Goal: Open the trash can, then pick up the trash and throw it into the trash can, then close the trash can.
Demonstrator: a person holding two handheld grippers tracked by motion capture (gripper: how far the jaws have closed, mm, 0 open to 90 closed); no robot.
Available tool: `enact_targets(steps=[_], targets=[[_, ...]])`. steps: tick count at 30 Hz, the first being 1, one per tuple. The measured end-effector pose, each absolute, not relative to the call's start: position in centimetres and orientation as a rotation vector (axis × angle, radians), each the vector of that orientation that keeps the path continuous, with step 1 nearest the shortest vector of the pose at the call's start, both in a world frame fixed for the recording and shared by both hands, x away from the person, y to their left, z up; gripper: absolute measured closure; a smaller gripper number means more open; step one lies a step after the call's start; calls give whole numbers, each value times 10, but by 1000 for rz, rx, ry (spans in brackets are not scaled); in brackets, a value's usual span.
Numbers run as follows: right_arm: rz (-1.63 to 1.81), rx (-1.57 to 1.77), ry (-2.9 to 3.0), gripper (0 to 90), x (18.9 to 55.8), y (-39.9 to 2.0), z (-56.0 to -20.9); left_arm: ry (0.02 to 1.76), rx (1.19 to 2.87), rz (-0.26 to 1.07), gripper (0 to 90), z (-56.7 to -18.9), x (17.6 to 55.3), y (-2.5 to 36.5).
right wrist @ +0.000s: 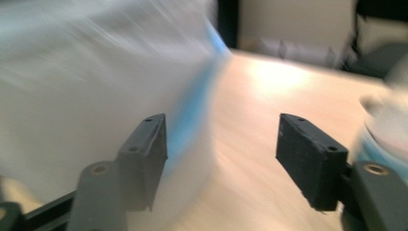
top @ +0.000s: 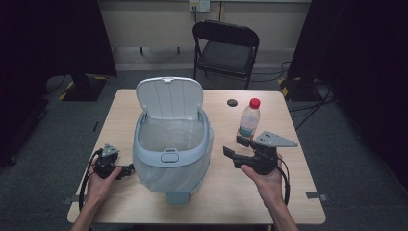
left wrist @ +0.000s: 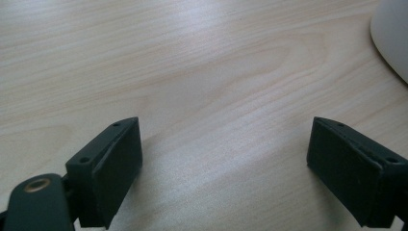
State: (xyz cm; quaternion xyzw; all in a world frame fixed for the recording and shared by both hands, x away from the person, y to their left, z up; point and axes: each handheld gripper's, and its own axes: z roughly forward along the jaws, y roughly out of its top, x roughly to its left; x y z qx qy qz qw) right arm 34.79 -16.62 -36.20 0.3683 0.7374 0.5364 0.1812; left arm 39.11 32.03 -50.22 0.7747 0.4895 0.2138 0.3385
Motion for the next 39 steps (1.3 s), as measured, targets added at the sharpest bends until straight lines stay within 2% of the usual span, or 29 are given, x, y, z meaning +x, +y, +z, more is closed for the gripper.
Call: enact_targets(steps=[8, 14, 22, 31, 36, 38, 39], targets=[[1270, 1314, 2064, 212, 388, -199, -423, 1276, 2019, 557, 117, -502, 391, 320], [1185, 1395, 2066, 193, 416, -216, -455, 1276, 2018, 557, 117, -502, 391, 320], [1166, 1361, 2055, 172, 442, -213, -466, 1275, 2018, 557, 117, -502, 391, 320], [1162, 1355, 1999, 197, 464, -215, -482, 1275, 2018, 557, 117, -502, 391, 320], [1196, 1361, 1994, 188, 476, -211, -476, 1275, 2018, 557, 117, -502, 391, 320], [1204, 1355, 1993, 205, 480, -209, -474, 1276, 2018, 557, 117, -502, 391, 320], [1190, 1343, 2005, 251, 483, -209, -474, 1275, 2018, 557, 117, -502, 391, 320]])
